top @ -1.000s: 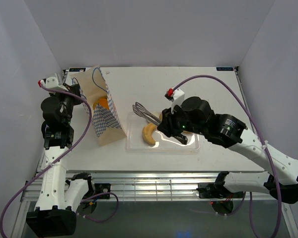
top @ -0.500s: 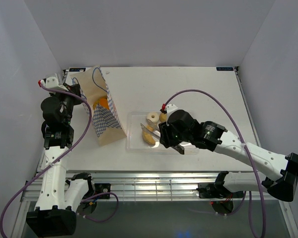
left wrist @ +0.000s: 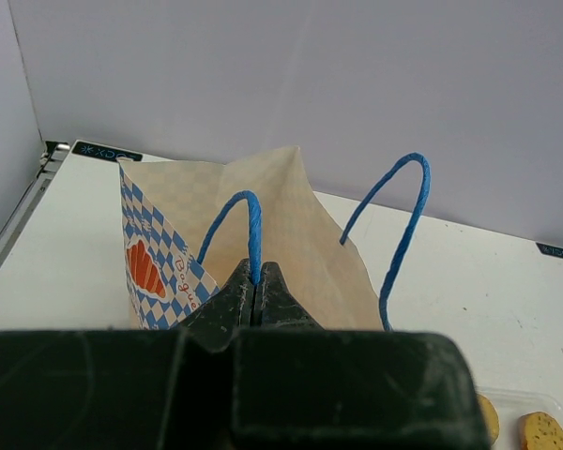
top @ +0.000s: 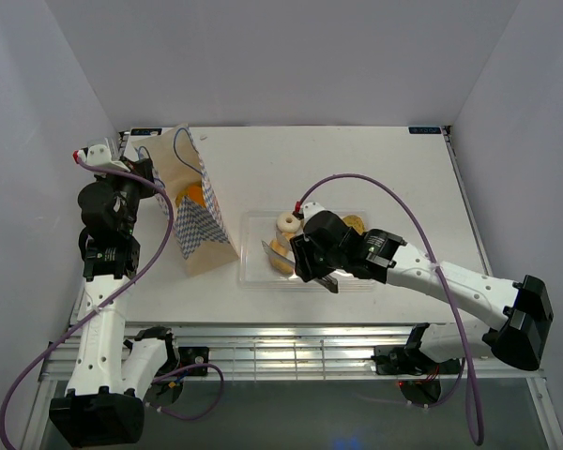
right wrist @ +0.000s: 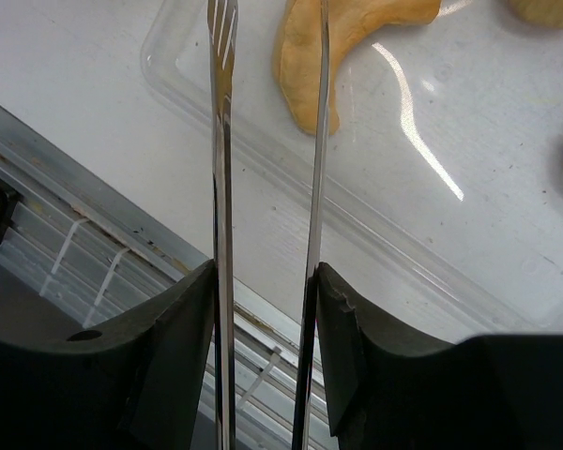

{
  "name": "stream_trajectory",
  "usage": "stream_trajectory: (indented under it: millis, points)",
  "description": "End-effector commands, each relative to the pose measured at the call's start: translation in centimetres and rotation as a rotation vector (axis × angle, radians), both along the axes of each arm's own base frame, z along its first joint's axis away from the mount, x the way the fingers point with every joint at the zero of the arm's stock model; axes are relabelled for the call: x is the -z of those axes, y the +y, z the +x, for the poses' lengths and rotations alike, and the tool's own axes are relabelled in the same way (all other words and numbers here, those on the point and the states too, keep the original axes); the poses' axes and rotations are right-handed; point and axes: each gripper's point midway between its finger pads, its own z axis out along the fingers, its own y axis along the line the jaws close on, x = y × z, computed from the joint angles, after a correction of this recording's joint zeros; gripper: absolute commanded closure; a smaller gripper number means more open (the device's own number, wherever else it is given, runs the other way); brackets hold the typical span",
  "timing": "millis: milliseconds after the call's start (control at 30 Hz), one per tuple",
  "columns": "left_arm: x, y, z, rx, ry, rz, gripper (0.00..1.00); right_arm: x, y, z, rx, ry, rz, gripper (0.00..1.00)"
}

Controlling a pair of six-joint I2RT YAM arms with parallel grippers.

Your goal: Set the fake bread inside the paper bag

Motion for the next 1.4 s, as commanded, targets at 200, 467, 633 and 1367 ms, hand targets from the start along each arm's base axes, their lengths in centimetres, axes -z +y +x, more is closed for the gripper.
stream_trajectory:
  millis: [200, 467, 633, 1367]
  points:
    - [-1.2, -0.3, -0.2, 0.019, -0.027, -0.003, 1.0, 0.3, 0.6, 1.3, 0.048, -0.021, -0.016, 0.49]
    - [-1.1, -0.3, -0.2, 0.019, -0.025, -0.005, 1.0, 1.7, 0.8, 1.5, 0.051, -0.005, -0.047, 0.49]
    - [-1.2, -0.4, -0.2, 0.021, -0.025, -0.005, 1.0, 2.2, 1.3, 1.4, 0.044, 0.011, -0.047, 0.49]
    - [-1.2, -0.4, -0.3, 0.024, -0.027, -0.006, 1.0, 0.9, 0.9, 0.8, 0.037, 0.029, -0.039, 0.73]
